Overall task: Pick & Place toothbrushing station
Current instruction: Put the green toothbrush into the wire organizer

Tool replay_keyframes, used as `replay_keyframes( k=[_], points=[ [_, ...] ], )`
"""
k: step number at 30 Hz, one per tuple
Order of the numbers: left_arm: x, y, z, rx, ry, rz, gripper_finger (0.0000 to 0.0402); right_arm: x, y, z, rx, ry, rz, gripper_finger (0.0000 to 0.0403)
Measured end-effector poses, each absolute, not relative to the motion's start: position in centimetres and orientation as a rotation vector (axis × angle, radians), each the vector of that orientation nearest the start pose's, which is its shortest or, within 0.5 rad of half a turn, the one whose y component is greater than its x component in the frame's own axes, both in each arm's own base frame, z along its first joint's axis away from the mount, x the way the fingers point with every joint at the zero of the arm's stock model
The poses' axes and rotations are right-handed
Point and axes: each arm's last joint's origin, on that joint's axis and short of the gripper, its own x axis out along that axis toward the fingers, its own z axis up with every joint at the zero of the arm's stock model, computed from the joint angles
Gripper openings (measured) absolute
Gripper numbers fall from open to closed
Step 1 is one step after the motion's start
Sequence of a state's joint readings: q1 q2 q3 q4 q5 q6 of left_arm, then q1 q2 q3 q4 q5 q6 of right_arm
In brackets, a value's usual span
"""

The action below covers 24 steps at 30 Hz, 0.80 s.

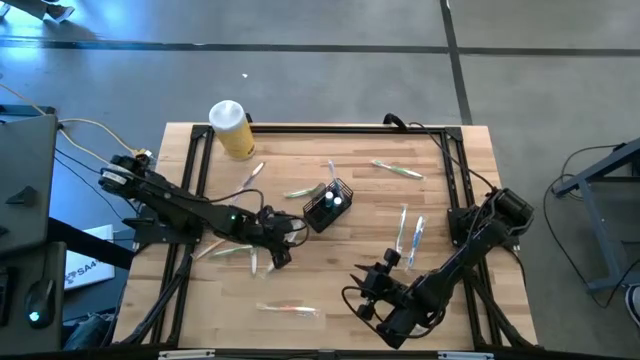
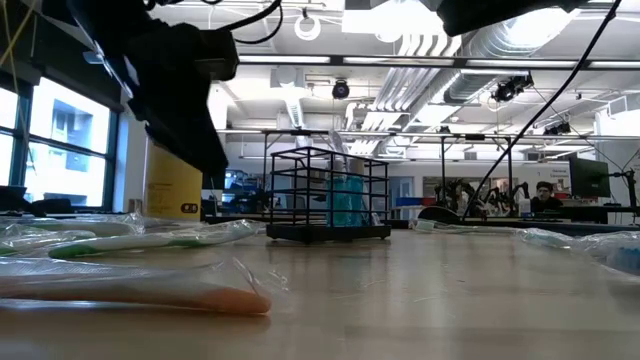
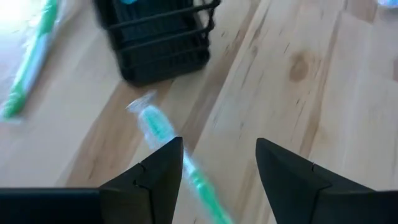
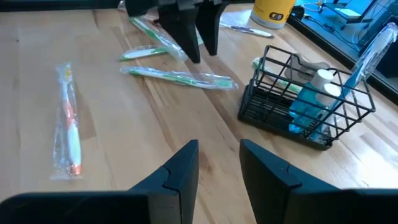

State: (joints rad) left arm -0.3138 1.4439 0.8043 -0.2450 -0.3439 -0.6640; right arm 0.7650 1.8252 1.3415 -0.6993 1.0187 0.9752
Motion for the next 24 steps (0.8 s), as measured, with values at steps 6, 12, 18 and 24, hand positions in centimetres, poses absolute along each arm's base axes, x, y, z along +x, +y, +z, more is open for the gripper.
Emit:
replay_keyframes(
  k=[6,12,18,24],
  points=[
    [27.5,-7.9,17.8,-0.322,0.814,0.321,0.0196,28.0,23.2,22.1,0.028,0.527,-0.537,0.0109],
    [27.8,-7.9,16.5,-0.307,0.844,0.363,0.0196,28.0,23.2,22.1,0.035,0.533,-0.534,0.0109],
    [27.7,-7.8,15.9,-0.305,0.878,0.397,0.0196,28.0,23.2,22.1,0.032,0.539,-0.53,0.0109],
    [27.7,-7.7,15.2,-0.296,0.887,0.459,0.0196,28.0,23.2,22.1,0.022,0.534,-0.533,0.0109]
  ],
)
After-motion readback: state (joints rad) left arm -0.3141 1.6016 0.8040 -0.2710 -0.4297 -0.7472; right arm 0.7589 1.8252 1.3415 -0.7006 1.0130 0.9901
